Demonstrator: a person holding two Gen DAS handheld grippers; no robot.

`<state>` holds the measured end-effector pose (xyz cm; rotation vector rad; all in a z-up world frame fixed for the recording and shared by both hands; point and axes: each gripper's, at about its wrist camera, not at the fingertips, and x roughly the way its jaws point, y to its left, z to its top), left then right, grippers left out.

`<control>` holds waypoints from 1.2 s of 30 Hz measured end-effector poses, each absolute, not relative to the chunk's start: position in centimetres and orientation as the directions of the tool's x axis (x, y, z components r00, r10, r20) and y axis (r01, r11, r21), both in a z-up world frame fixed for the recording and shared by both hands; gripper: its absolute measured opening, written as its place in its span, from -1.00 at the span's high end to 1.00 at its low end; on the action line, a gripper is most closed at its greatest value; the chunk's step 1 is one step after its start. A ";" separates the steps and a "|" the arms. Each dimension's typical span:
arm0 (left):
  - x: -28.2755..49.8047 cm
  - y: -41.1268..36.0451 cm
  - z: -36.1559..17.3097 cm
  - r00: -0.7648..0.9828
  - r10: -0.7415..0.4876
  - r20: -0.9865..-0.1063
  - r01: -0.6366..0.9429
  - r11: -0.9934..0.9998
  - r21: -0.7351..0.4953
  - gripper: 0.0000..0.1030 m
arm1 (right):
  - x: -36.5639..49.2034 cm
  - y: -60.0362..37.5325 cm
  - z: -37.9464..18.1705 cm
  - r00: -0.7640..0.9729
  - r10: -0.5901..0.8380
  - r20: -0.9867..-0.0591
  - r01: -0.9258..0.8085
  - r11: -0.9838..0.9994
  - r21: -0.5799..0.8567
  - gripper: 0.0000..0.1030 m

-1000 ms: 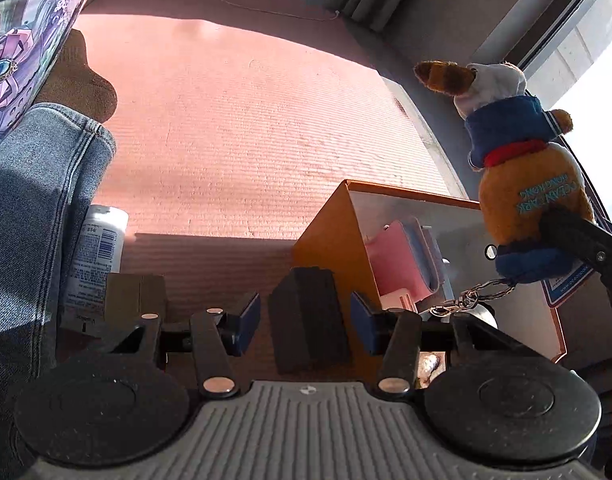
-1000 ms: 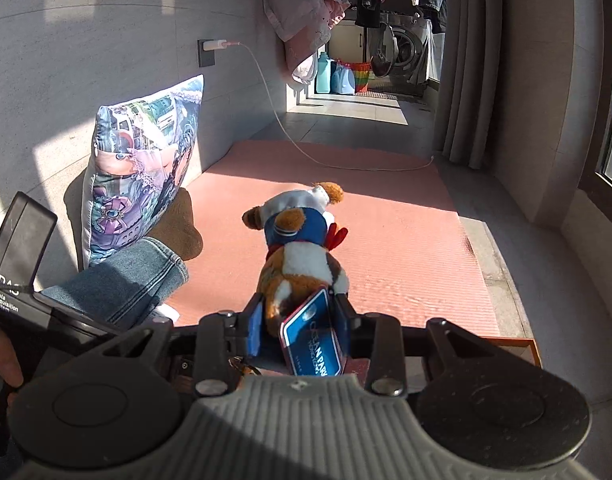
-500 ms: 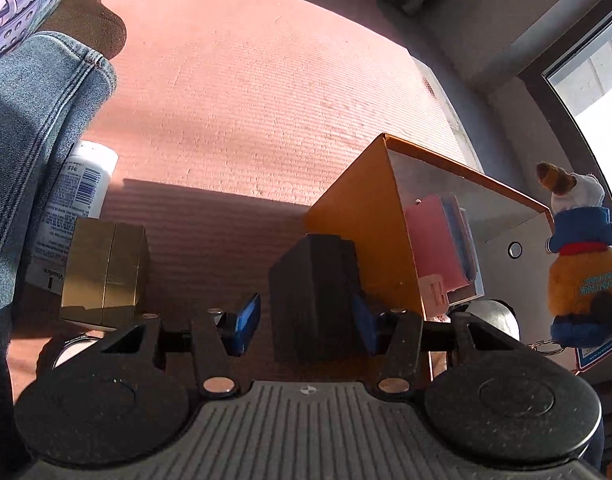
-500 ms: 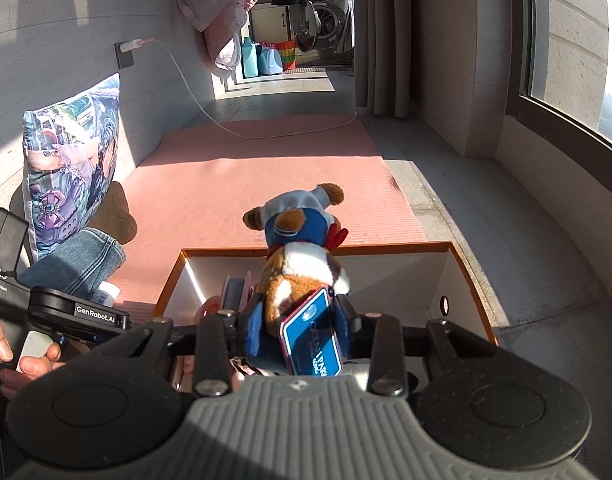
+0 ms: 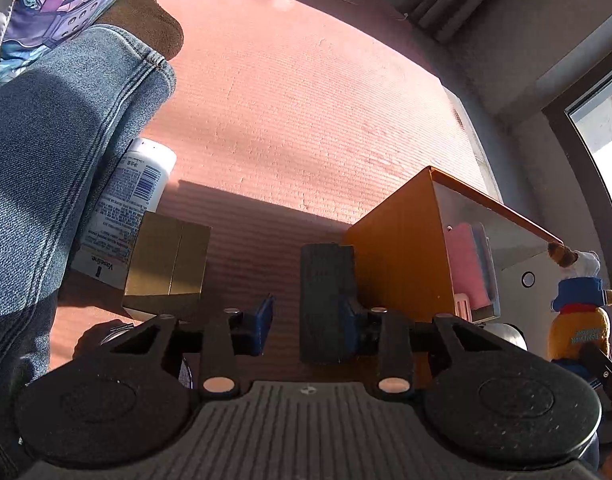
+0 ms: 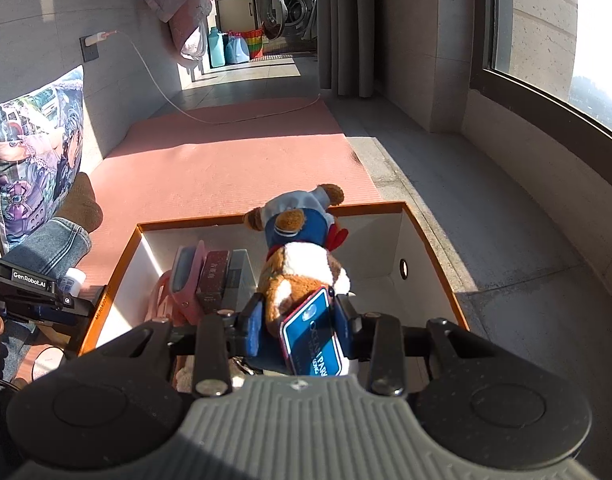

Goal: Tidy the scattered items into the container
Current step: 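Carry the plush toy into the orange box while the left carries the black box over it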

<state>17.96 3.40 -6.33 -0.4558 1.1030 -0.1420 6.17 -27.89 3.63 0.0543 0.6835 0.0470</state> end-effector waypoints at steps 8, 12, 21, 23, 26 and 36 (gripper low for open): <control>18.2 4.5 -7.4 0.442 -0.421 -0.792 -0.147 0.837 -0.527 0.22 | 6.0 -28.3 3.2 0.771 0.052 -0.635 -0.008 0.997 0.072 0.24; 18.2 4.6 -7.3 0.446 -0.402 -0.799 -0.159 0.843 -0.513 0.19 | 6.0 -28.3 3.1 0.769 0.057 -0.636 -0.011 0.997 0.075 0.23; 18.3 5.0 -8.3 0.434 -0.473 -0.767 -0.196 0.781 -0.592 0.19 | 6.1 -28.1 2.8 0.761 0.059 -0.646 -0.019 0.997 0.069 0.23; 18.3 5.2 -8.5 0.433 -0.493 -0.755 -0.207 0.760 -0.615 0.16 | 6.2 -28.1 2.8 0.759 0.058 -0.648 -0.018 0.997 0.068 0.24; 18.4 5.1 -8.9 0.436 -0.519 -0.735 -0.217 0.732 -0.646 0.09 | 6.3 -28.0 2.7 0.757 0.055 -0.651 -0.019 0.998 0.063 0.24; 19.2 2.8 -9.0 0.415 -0.449 -0.791 -0.180 0.812 -0.555 0.09 | 6.3 -28.0 2.5 0.752 0.060 -0.657 -0.025 0.998 0.062 0.26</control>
